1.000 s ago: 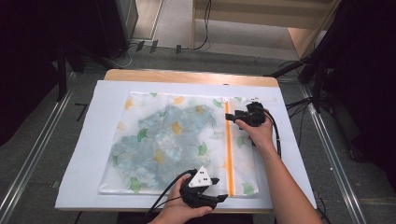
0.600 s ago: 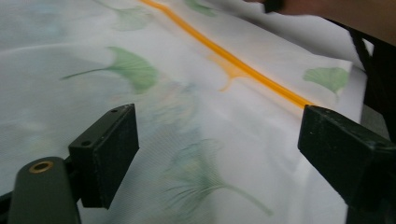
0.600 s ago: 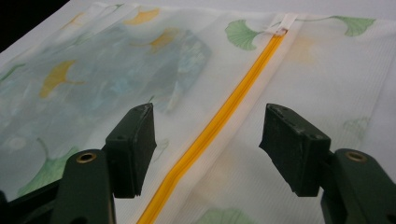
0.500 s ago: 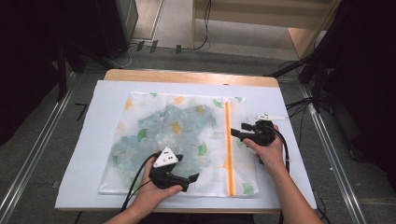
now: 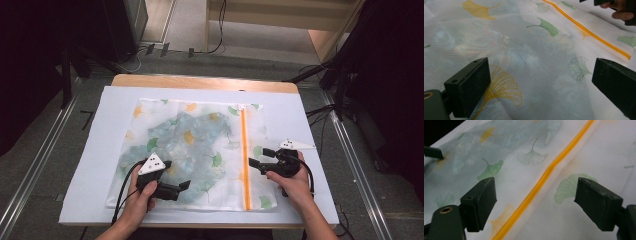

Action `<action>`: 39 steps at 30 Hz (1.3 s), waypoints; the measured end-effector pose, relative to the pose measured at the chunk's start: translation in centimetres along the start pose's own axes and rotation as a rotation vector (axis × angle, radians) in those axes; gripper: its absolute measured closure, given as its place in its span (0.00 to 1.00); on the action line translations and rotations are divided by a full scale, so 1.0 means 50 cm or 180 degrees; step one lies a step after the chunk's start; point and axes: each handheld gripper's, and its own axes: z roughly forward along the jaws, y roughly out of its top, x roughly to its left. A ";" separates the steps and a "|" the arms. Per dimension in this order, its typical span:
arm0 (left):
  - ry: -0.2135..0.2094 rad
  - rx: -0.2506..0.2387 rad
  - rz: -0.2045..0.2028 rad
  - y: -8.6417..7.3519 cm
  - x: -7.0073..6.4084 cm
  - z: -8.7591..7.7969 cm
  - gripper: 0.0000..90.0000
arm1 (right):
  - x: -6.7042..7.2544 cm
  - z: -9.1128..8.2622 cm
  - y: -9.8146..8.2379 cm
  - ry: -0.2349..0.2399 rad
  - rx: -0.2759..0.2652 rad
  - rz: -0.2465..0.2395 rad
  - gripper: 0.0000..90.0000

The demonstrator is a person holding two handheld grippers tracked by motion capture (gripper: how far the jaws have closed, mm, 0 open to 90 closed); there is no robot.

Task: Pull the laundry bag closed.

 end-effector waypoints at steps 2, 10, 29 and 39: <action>0.0021 -0.0006 -0.0001 -0.001 0.007 -0.010 0.02 | 0.003 -0.015 -0.013 -0.0013 -0.0002 0.0017 0.18; 0.0071 -0.0020 -0.0112 -0.019 0.045 -0.042 0.02 | 0.019 -0.070 -0.055 -0.0029 -0.0020 0.0061 0.17; 0.0169 -0.0067 -0.0214 -0.048 0.099 -0.121 0.02 | 0.021 -0.156 -0.109 -0.0139 -0.0083 0.0134 0.18; 0.0388 -0.0066 -0.0235 -0.070 0.142 -0.172 0.02 | 0.000 -0.199 -0.131 -0.0281 -0.0189 0.0241 0.19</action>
